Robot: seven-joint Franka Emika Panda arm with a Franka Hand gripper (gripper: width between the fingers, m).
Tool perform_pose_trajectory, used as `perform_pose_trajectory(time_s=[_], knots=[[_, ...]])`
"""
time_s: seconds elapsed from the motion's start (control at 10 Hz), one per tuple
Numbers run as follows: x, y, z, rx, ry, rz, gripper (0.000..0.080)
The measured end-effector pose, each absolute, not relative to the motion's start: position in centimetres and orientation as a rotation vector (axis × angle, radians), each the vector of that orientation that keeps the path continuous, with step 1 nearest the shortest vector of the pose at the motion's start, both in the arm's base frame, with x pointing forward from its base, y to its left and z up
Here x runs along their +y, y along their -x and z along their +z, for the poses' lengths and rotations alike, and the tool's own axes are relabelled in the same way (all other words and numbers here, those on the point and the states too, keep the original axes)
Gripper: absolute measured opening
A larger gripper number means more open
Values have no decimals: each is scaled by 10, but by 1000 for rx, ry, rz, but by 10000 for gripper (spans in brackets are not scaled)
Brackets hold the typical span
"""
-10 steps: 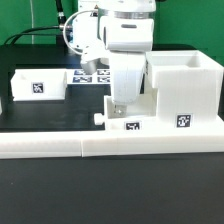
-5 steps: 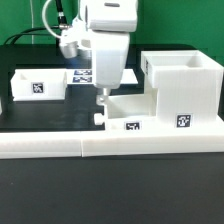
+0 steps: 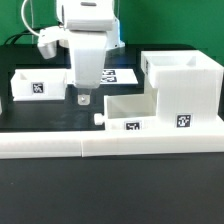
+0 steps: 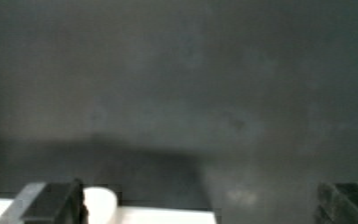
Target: Assemble drawer
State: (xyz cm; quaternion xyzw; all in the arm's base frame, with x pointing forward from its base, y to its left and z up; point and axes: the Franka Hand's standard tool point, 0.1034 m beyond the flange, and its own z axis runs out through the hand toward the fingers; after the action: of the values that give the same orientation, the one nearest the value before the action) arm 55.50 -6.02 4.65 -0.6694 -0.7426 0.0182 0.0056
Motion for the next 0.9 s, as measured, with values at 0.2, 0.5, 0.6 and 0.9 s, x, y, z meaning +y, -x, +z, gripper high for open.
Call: perform_pose_trajectory(time_s=[0.2,0.5,0.6,0.9], knots=[[-64,-548,27,-2267,2043,-19,649],[-55,-545,13,-2145,2006,-111,649],[-52,-545,12,-2128,2000,-124,649],[-36,-551,14,-2113,2008,-126,649]])
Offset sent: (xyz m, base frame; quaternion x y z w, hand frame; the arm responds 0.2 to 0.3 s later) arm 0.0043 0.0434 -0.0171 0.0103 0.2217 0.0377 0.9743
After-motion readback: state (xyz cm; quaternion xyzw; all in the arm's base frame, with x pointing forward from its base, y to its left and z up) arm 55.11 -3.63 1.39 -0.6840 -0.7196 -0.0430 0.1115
